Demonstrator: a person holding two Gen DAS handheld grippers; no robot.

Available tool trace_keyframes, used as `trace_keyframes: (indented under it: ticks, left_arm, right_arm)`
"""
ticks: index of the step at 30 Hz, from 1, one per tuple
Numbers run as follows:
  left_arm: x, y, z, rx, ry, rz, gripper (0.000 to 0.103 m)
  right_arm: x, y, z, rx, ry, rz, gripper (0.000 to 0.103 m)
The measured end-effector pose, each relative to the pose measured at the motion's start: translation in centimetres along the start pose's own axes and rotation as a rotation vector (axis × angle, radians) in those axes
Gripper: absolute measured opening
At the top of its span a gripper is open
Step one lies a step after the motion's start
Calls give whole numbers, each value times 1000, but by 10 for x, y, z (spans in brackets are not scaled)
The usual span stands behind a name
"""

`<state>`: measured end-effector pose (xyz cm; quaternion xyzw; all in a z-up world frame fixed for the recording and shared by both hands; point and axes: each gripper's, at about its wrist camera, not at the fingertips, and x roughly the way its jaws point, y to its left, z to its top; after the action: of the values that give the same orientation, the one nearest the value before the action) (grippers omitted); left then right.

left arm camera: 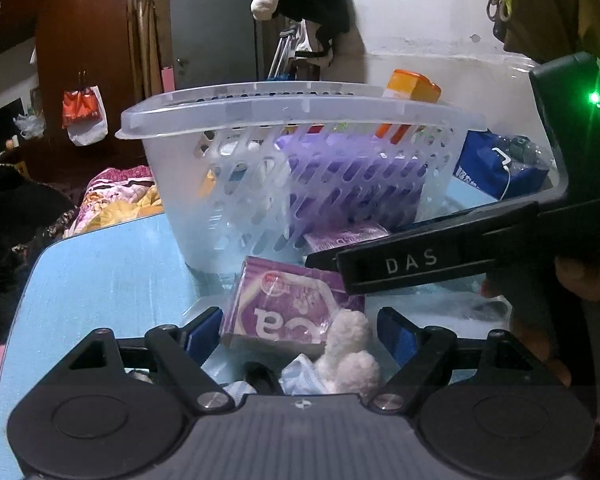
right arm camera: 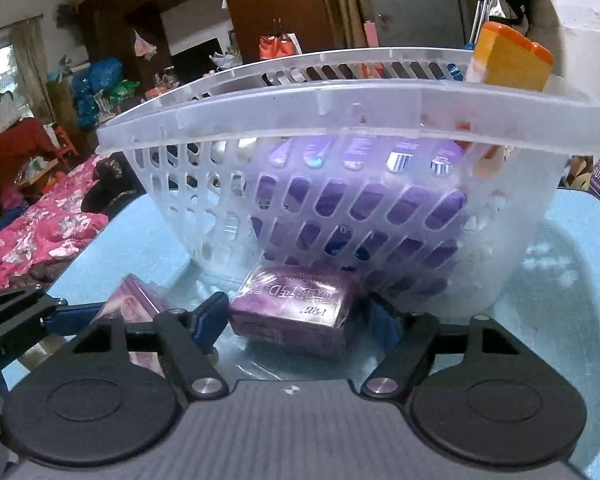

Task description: Organize objects

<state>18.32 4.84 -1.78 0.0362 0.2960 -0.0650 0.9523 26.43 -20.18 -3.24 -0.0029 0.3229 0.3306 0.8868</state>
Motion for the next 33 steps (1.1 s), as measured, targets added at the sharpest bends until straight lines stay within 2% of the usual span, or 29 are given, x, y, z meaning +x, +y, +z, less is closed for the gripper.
trace_keyframes:
  ticks: [4,7,22,33]
  left_arm:
    - [0,-3,-1,9,-12,33,75]
    - [-2,-1,-1,-6,-31,22,74]
    - [-39,-10,-2,-36,-253,-55,74]
    - [-61,-10,-11,-73,-335,-77,74]
  right_arm:
    - [-10,-6,-2,-2,-26,-16,76]
    - [-22,-12,-3,3,-52,-11,76]
    - [-65,-41,-16,-24,-203,18,76]
    - [-79,-43,-24,-47,-266,6,75]
